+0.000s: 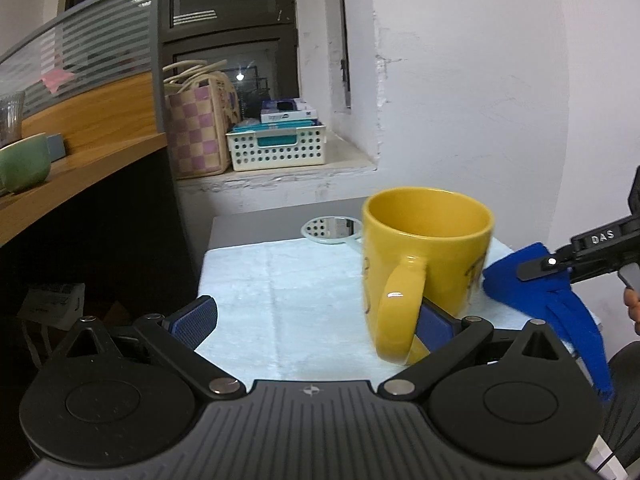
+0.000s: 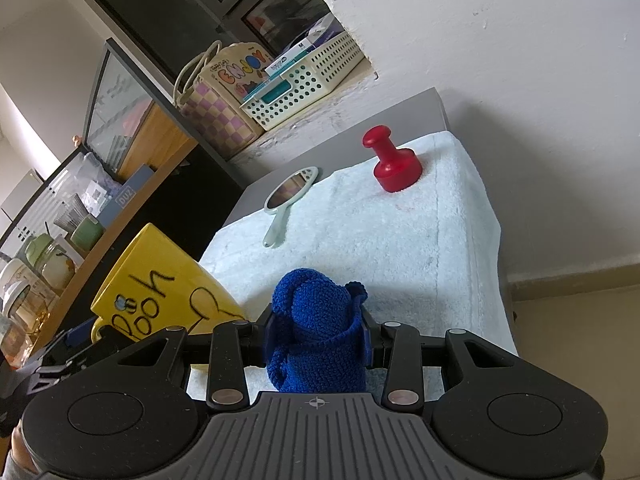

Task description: Clean container

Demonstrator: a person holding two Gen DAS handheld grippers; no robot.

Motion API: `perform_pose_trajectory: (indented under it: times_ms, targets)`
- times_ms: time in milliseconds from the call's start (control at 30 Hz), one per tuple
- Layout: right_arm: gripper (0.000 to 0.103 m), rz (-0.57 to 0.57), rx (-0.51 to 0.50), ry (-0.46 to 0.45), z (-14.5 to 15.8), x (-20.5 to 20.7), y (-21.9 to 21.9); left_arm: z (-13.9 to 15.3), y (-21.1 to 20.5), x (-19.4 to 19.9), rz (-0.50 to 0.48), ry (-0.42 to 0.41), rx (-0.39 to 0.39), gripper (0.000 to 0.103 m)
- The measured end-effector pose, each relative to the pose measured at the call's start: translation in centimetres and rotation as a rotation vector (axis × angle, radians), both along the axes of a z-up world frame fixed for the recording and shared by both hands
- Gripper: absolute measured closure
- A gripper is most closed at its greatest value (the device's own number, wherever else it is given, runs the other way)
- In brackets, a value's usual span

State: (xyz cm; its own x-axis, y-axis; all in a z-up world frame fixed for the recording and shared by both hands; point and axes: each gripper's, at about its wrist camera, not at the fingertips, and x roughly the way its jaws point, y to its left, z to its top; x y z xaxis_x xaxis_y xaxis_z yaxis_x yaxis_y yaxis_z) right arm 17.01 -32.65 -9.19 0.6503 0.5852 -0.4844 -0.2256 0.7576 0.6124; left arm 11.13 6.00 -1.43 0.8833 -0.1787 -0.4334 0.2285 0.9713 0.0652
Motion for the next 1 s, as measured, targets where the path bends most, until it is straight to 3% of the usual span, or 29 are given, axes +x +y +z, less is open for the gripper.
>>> perform_pose_trajectory:
  times_ms: [433, 700, 1000]
  targets:
    - [0.062, -0.010, -0.016, 0.000, 0.0, -0.2, 0.4, 0.3, 1.9, 1.9, 0.033, 0.020, -0.072, 0.000]
    - [0.061, -0.009, -0.012, -0.002, 0.2, -0.4, 0.5, 1.7, 0.2, 0.7, -0.036, 0.030, -0.155, 0.000]
    - [0.061, -0.006, 0.006, -0.004, 0.4, -0.5, 0.8, 2.9, -3.2, 0.9, -0.075, 0.040, -0.138, 0.000]
